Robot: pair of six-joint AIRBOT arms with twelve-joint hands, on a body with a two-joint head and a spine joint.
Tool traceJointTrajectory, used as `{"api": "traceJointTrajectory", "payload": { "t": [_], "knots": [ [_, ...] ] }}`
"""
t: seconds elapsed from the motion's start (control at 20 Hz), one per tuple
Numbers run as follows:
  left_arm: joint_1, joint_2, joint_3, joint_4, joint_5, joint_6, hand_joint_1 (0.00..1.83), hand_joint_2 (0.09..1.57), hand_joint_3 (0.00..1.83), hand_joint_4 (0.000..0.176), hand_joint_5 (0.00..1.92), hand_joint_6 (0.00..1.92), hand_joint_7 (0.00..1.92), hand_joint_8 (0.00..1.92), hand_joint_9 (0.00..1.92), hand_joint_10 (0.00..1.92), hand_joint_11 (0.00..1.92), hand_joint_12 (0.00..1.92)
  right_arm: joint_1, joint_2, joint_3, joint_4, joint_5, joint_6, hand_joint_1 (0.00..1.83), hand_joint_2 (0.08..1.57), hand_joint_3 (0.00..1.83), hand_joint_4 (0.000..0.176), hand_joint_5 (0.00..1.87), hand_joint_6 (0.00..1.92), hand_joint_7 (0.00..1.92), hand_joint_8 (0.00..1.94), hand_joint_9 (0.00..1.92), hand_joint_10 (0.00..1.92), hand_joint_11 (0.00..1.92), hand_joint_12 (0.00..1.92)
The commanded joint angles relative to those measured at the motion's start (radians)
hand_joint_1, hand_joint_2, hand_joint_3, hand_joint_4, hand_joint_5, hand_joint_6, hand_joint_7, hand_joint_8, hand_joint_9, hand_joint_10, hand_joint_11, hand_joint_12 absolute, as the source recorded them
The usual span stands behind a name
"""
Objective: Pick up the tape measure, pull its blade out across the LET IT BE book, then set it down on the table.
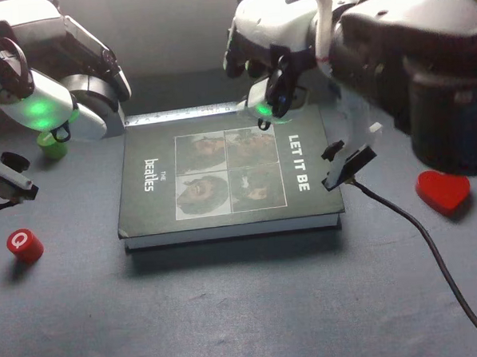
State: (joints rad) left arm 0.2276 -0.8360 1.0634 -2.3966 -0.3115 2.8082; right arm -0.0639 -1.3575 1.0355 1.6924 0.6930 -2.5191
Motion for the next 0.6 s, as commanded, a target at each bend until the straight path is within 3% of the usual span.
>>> {"api": "traceJointTrajectory", "payload": {
  "t": [0.0,0.2,0.55],
  "knots": [
    [-0.009,0.000,0.004,0.018,0.071,-0.010,1.37,1.14,0.00,0.000,0.93,0.91,0.93,1.11,0.82,1.38,0.73,1.38,0.028,0.007,0.006,-0.038,-0.012,-0.012,1.01,1.13,0.00,0.000,0.73,0.00,0.85,0.01,0.85,0.03,0.42,1.06],
    [-0.010,0.000,0.003,0.018,0.071,-0.010,1.36,1.15,0.00,0.000,0.90,0.96,0.90,1.17,0.79,1.42,0.71,1.39,0.061,0.018,0.043,0.085,-0.035,-0.075,1.01,1.13,0.00,0.000,0.74,0.00,0.85,0.00,0.86,0.03,0.44,1.07],
    [-0.010,0.000,0.003,0.018,0.071,-0.010,1.37,1.14,0.00,0.000,0.92,0.90,0.91,1.15,0.82,1.40,0.75,1.38,0.080,0.035,0.044,0.163,-0.083,-0.115,1.01,1.13,0.00,0.000,0.75,0.01,0.86,0.01,0.87,0.03,0.47,1.08]
  ]
}}
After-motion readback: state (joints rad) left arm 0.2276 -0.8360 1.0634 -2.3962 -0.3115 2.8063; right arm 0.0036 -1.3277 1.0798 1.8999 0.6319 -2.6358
